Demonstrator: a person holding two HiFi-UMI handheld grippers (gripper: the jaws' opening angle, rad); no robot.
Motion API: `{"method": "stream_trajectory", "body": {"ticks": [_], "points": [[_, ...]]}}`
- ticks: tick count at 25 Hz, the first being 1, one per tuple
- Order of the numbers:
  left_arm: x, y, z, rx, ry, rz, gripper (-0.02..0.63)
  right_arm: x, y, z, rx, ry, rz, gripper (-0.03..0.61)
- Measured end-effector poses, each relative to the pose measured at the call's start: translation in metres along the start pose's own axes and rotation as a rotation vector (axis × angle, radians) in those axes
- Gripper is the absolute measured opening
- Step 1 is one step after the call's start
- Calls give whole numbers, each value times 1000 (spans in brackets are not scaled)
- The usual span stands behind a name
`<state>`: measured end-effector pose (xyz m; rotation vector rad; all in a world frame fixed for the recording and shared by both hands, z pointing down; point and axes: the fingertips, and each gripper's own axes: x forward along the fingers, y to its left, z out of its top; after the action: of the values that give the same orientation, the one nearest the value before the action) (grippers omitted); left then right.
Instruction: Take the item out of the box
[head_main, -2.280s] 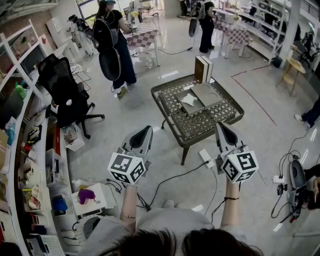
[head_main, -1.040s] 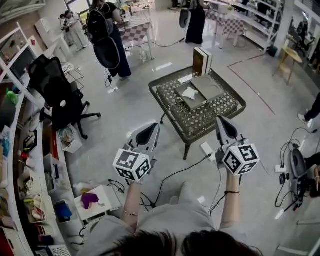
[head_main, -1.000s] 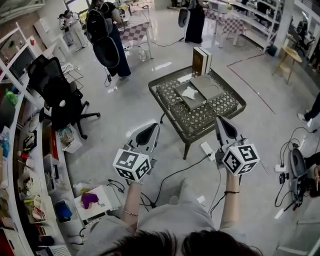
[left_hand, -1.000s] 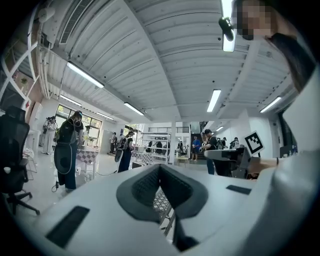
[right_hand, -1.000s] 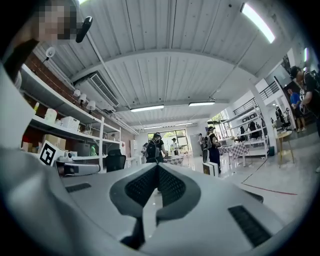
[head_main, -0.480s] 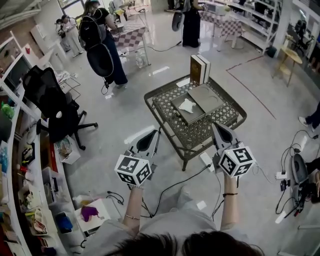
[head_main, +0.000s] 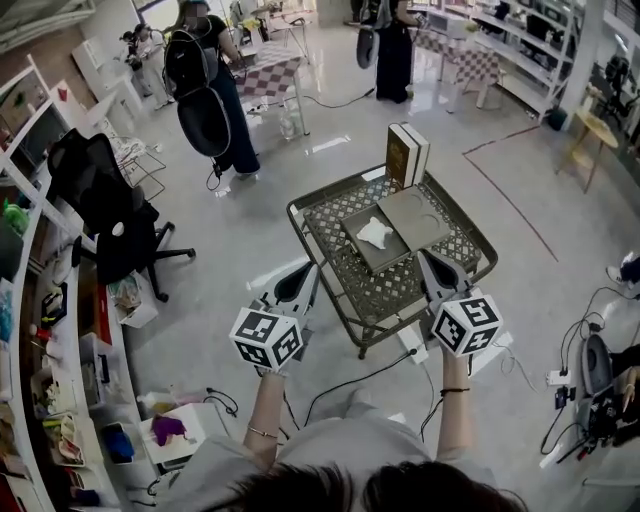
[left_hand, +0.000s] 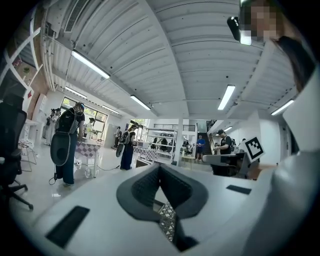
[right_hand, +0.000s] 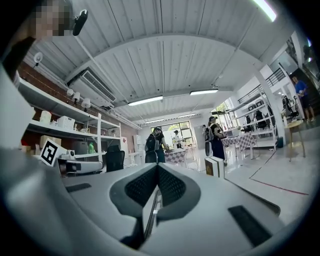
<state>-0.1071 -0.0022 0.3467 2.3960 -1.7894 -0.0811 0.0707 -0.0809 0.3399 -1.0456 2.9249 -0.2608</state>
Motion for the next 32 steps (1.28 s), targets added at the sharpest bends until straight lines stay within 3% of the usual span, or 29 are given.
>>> {"method": "stream_trajectory", "body": {"ticks": [17,32], "points": [[45,25,-16,-41,55,29,17,54,-32,-22,58,71,40,20],[145,66,-76,-107,225,-87,18,131,-89,-91,157,211,-47,20]]}}
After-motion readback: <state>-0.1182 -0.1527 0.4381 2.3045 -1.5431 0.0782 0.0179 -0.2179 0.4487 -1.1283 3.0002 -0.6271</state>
